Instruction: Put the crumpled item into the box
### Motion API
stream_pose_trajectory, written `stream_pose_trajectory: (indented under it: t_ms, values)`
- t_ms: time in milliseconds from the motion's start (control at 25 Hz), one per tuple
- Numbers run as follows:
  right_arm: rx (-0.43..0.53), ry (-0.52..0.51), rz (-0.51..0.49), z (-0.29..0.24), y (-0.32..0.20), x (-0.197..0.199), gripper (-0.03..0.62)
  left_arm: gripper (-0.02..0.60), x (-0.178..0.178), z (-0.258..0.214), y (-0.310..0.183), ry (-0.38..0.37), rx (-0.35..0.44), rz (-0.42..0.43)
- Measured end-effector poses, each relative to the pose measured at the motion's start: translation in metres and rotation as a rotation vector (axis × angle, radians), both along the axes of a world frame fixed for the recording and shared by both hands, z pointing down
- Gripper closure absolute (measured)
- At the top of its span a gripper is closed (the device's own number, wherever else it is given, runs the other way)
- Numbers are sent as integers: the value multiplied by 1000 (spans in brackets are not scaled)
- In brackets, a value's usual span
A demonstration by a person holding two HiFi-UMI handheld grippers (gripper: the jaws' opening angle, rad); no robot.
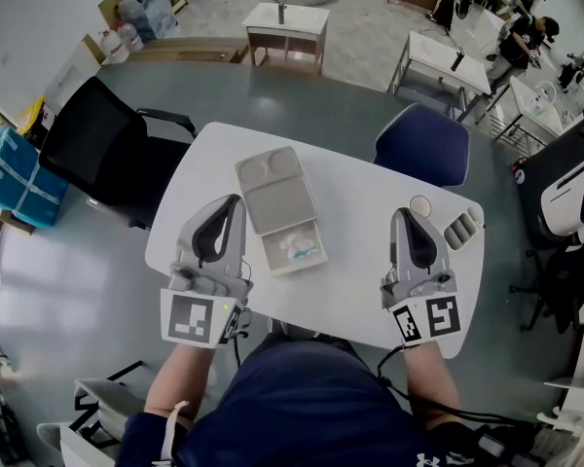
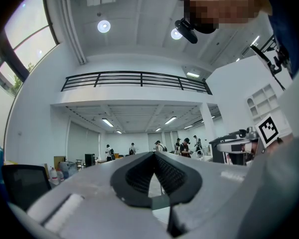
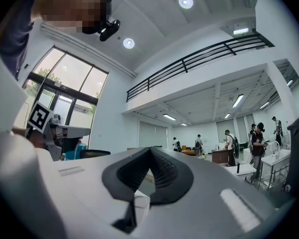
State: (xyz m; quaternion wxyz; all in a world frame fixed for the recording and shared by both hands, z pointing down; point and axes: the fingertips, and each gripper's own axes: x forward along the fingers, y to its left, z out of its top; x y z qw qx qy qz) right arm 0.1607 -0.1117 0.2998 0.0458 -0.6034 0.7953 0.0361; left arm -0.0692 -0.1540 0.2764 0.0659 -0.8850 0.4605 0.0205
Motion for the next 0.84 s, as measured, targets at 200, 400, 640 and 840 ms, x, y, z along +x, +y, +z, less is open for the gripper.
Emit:
stream_pose_trajectory:
  t_ms: [200, 400, 640, 840]
  values:
    - [-6, -2, 4, 5, 0, 0, 592, 580, 0, 6, 0, -1, -8, 3]
    - [-14, -2, 7, 8, 1, 1, 592, 580, 2, 9, -1, -3, -14, 9]
    - [-12, 0, 7, 5, 1, -3, 592, 580, -1, 8, -2, -4, -17, 16]
    - [-11, 2, 8, 4, 1, -9, 592, 580, -5, 10, -4, -7, -20, 22]
